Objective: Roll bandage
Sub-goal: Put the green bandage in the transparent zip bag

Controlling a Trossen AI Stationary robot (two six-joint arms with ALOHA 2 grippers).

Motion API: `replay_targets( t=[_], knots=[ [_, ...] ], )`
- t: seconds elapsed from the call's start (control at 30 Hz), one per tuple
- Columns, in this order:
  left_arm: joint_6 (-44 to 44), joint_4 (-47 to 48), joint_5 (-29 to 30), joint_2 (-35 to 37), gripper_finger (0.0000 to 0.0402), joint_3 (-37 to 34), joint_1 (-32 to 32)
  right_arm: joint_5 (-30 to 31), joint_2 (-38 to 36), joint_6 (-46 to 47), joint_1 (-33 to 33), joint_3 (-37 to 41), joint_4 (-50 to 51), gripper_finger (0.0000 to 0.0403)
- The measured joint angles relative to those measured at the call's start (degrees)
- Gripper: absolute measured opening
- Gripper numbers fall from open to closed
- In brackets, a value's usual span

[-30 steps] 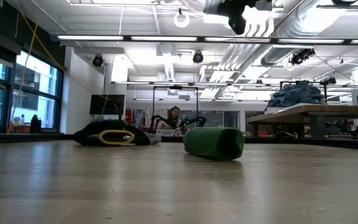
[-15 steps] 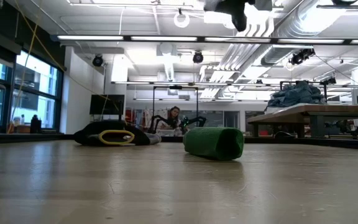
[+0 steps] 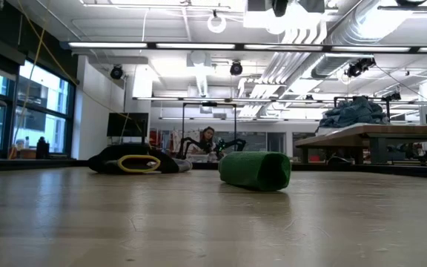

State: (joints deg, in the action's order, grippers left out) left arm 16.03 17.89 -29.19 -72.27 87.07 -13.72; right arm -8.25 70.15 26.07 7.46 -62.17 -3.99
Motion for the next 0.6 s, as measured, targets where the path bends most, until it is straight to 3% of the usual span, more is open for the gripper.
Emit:
replay_targets(
  t=[0.13,0.3,0.43,0.6],
  knots=[
    [-3.0,0.2,4.5,0.0,0.0000,0.0,0.0,-0.3,-0.1,2.0,0.0,0.0,-3.4,0.0161],
    [-4.3,0.1,5.2,0.9,0.0000,0.0,0.0,0.9,-2.5,2.0,0.0,0.0,-4.2,0.0161],
    [-6.6,-0.4,10.1,1.4,0.0000,0.0,0.0,1.7,-4.3,2.0,0.0,0.0,-3.4,0.0161],
    [-7.2,-6.5,12.4,1.3,0.0000,0.0,0.0,4.5,-4.5,1.9,0.0,0.0,-1.7,0.0161]
  ],
)
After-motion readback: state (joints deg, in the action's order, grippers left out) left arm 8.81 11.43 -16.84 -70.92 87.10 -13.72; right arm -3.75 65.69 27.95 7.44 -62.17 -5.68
